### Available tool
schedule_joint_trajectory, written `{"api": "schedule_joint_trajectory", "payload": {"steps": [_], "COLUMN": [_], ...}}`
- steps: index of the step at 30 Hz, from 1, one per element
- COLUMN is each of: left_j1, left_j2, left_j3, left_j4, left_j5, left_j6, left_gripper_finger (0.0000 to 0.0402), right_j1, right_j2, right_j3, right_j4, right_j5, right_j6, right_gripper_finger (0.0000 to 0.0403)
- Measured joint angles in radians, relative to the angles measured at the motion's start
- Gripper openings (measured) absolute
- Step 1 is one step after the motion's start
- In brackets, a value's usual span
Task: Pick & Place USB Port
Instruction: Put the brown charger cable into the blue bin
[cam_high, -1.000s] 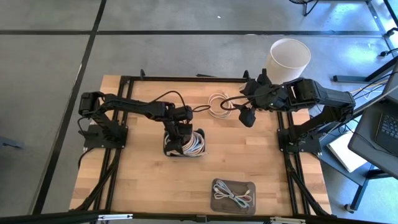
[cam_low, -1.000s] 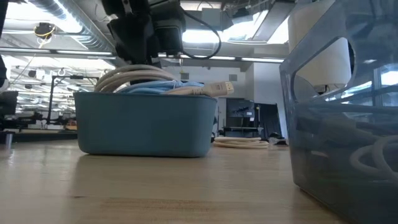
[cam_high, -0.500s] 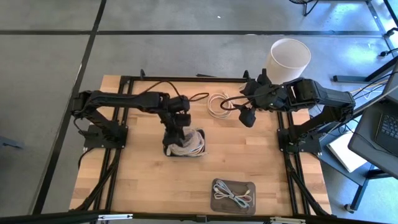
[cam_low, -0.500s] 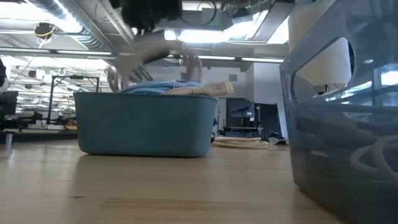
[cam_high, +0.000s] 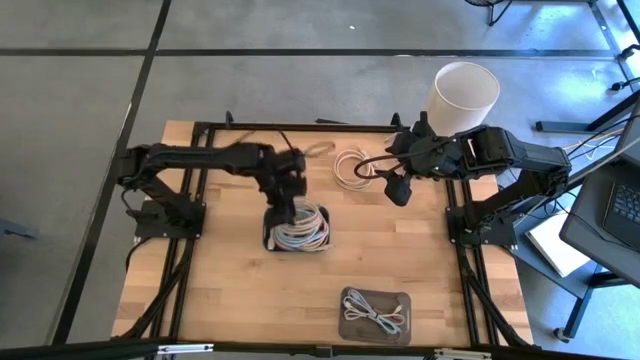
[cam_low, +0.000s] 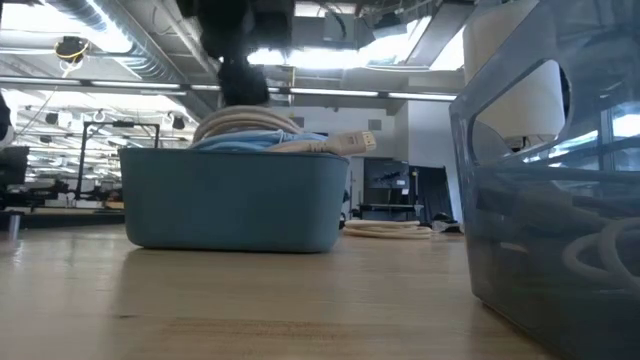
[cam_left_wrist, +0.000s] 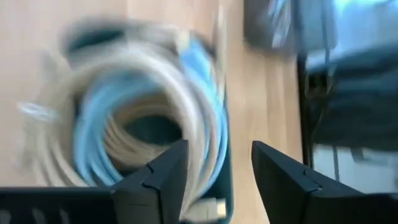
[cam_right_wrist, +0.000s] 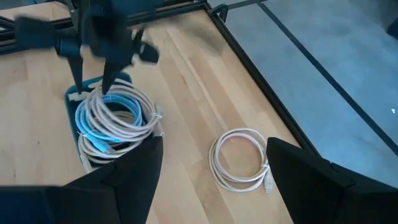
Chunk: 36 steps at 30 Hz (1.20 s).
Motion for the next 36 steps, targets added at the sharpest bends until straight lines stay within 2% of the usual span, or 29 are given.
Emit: {"api": "schedule_joint_trajectory", "payload": {"steps": [5, 8, 12, 18, 25, 29, 32, 36], "left_j1": [0.060, 0.090, 0.114, 0.125, 0.097, 0.097, 0.097, 0.097], "left_j2": [-0.117, -0.220, -0.349, -0.476, -0.509, -0.519, -0.525, -0.526], "left_j3": [0.067, 0.103, 0.110, 0.108, 0.108, 0.108, 0.108, 0.108], "left_j4": [0.044, 0.132, 0.273, 0.374, 0.522, 0.562, 0.595, 0.601], "left_j5": [-0.002, -0.023, -0.101, -0.198, -0.218, -0.227, -0.227, -0.237], "left_j6": [-0.035, -0.052, -0.053, 0.005, 0.082, 0.116, 0.133, 0.148], "left_gripper_finger": [0.0154, 0.0149, 0.0148, 0.0149, 0.0146, 0.0146, 0.0145, 0.0148], "right_j1": [0.000, -0.002, -0.003, -0.027, -0.115, -0.164, -0.204, -0.257], "right_j2": [0.000, 0.000, 0.005, 0.047, 0.097, 0.097, 0.096, 0.096], "right_j3": [0.000, 0.000, 0.000, -0.030, -0.282, -0.449, -0.554, -0.643], "right_j4": [-0.002, -0.002, -0.002, -0.023, -0.011, 0.131, 0.306, 0.438], "right_j5": [0.000, -0.016, -0.018, -0.039, -0.197, -0.256, -0.346, -0.397], "right_j6": [0.022, 0.039, 0.033, 0.056, 0.027, -0.011, -0.061, -0.113], "right_gripper_finger": [0.0291, 0.0291, 0.0291, 0.0291, 0.0291, 0.0291, 0.0291, 0.0291]}}
